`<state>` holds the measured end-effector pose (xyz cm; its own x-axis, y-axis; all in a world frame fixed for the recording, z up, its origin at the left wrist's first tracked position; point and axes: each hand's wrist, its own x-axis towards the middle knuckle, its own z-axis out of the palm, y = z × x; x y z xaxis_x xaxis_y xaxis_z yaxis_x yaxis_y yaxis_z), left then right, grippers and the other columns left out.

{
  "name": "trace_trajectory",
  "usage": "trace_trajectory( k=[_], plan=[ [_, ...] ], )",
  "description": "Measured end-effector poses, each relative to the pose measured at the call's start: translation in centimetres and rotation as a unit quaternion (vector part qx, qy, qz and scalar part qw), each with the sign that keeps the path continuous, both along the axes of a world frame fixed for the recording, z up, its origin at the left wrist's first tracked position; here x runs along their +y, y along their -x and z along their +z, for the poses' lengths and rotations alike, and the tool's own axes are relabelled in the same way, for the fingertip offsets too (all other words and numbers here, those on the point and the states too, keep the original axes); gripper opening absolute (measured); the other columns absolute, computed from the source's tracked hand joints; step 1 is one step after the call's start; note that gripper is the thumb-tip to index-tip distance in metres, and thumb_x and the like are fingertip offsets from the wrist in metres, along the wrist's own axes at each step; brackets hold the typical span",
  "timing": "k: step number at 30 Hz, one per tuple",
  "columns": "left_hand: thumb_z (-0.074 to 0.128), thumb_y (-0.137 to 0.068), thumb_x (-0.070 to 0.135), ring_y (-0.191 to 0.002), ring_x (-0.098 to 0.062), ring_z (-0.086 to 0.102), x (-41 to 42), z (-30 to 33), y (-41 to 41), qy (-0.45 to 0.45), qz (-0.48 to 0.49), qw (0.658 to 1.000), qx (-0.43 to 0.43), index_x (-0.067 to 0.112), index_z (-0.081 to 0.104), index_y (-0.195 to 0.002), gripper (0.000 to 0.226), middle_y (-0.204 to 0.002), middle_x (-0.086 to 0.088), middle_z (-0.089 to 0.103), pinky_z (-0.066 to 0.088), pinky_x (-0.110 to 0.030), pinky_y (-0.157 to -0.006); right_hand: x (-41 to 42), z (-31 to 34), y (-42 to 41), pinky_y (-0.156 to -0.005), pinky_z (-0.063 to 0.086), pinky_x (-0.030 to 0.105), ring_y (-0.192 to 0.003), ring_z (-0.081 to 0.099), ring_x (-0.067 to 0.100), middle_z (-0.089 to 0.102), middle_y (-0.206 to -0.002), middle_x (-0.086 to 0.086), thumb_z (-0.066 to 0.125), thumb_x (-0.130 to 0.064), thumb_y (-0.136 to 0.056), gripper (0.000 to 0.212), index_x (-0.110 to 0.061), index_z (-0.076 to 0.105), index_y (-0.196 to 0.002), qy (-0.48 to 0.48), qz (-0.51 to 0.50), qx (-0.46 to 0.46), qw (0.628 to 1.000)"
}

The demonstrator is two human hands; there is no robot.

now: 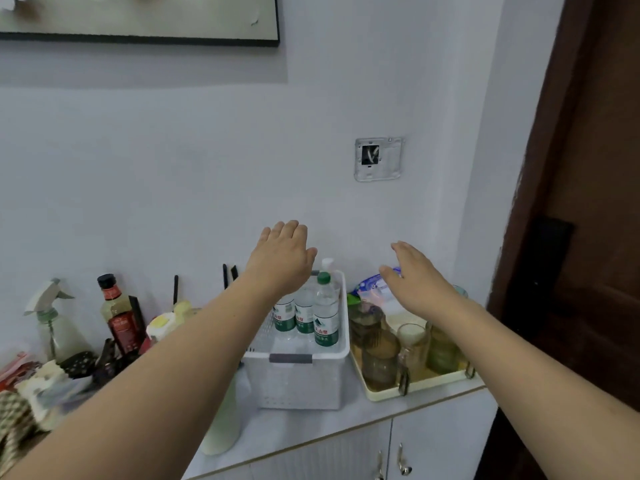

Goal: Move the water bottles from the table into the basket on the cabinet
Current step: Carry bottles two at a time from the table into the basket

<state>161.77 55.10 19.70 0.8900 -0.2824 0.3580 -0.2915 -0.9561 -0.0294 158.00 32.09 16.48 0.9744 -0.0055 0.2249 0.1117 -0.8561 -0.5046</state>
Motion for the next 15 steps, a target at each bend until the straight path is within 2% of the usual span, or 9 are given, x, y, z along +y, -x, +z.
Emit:
trace_trajectory(
  k=[8,15],
  plan=[
    [0.033,-0.104,0.036,-0.144,-0.031,0.026,-5.8,-0.4,-1.9,-0.014,-0.061,0.998,-0.004,0.006,0.034,-0.146,0.052,-0.157,-0.012,0.03,0.018,-0.045,-0.119,-4.8,-0.3,1.5,-0.122,0.01,0.033,-0.149,0.013,0.021,0.016,-0.162,0.007,0.039,-0.036,-0.101,0.063,-0.008,0.018,-0.154,0.004,-0.067,-0.009,0.998],
    [0.034,-0.103,0.036,-0.141,-0.031,0.03,-13.8,-1.7,-2.1,-0.025,-0.184,0.983,0.006,0.005,0.036,-0.144,0.051,-0.155,-0.013,0.032,0.022,-0.046,-0.117,-10.2,-0.5,8.6,-0.121,0.011,0.034,-0.149,0.013,0.022,0.016,-0.162,0.007,0.039,-0.036,-0.102,0.063,-0.009,0.017,-0.154,0.003,-0.204,-0.008,0.979]
  ],
)
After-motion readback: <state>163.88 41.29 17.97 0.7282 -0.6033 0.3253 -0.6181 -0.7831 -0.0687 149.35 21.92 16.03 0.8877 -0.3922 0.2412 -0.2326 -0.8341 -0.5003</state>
